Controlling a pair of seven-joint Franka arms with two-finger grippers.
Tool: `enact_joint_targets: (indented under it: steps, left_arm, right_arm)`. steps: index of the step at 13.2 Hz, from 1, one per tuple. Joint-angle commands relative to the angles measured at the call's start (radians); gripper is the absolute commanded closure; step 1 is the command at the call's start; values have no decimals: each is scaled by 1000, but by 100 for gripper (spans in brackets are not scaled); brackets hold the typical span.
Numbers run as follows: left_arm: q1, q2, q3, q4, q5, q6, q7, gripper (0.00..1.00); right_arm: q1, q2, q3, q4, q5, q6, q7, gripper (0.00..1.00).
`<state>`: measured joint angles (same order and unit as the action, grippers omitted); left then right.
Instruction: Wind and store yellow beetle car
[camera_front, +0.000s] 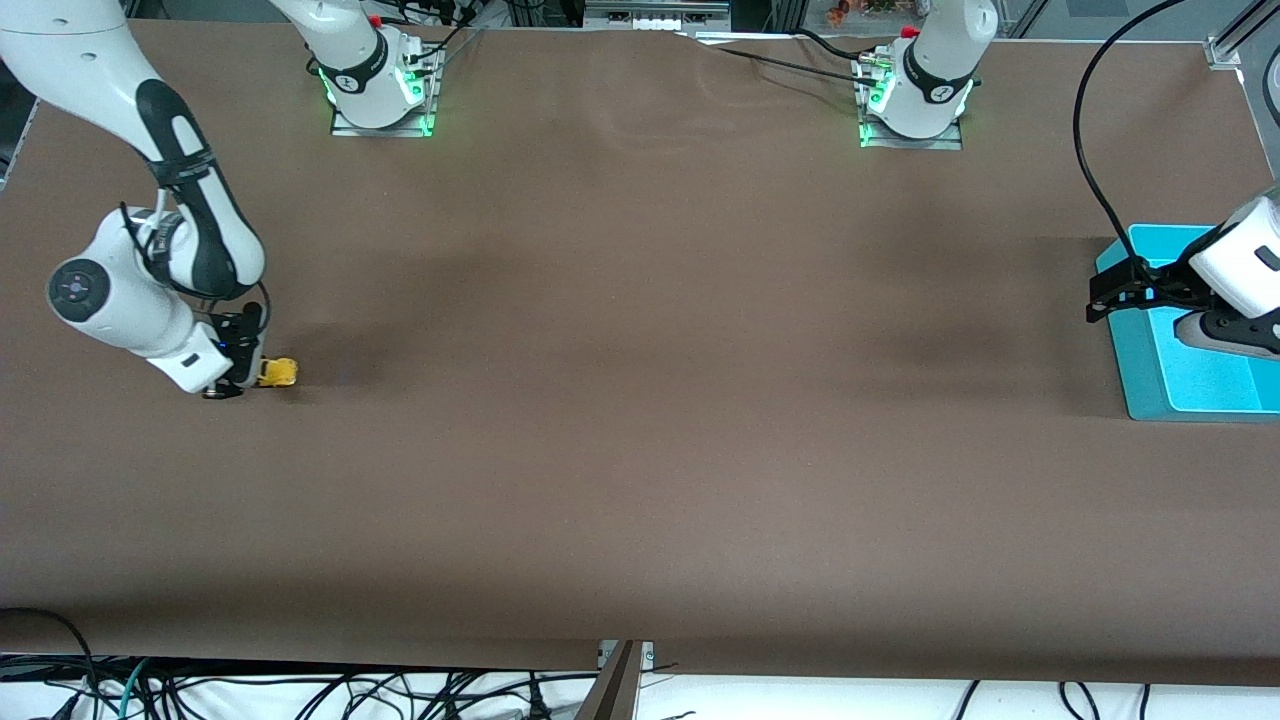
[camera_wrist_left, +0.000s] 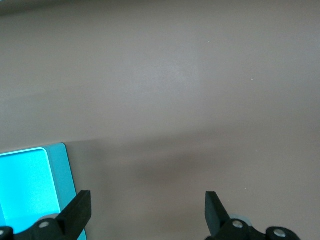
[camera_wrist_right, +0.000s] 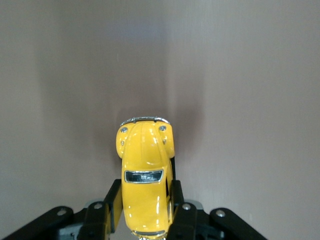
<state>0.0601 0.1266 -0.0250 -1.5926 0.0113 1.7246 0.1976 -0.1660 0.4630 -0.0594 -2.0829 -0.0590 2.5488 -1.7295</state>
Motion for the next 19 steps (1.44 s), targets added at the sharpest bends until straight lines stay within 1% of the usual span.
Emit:
enact_joint_targets:
  steps: [1, 4, 5, 6, 7, 9, 17, 19]
  left_arm:
    - [7, -7, -1, -6, -22, 3, 20, 0]
    - [7, -7, -1, -6, -22, 3, 20, 0]
    - [7, -7, -1, -6, -22, 3, 20, 0]
    - [7, -7, -1, -6, -22, 1, 22, 0]
    - [7, -7, -1, -6, -22, 1, 28, 0]
    - [9, -5, 0, -7, -22, 1, 55, 0]
    - [17, -5, 0, -7, -22, 1, 56, 0]
    - [17, -5, 0, -7, -22, 3, 56, 0]
  right_arm:
    - [-27, 40, 12, 23, 11, 38, -38, 79]
    - [-26, 40, 12, 23, 14, 36, -38, 79]
    - [-24, 39, 13, 24, 15, 36, -36, 72]
    - [-21, 39, 15, 27, 18, 36, -30, 31]
    - [-23, 39, 16, 44, 16, 27, -32, 0]
    - [-20, 37, 18, 60, 16, 24, -33, 0]
    - [-17, 31, 21, 73, 16, 10, -30, 0]
    - [-17, 31, 33, 75, 18, 10, -28, 0]
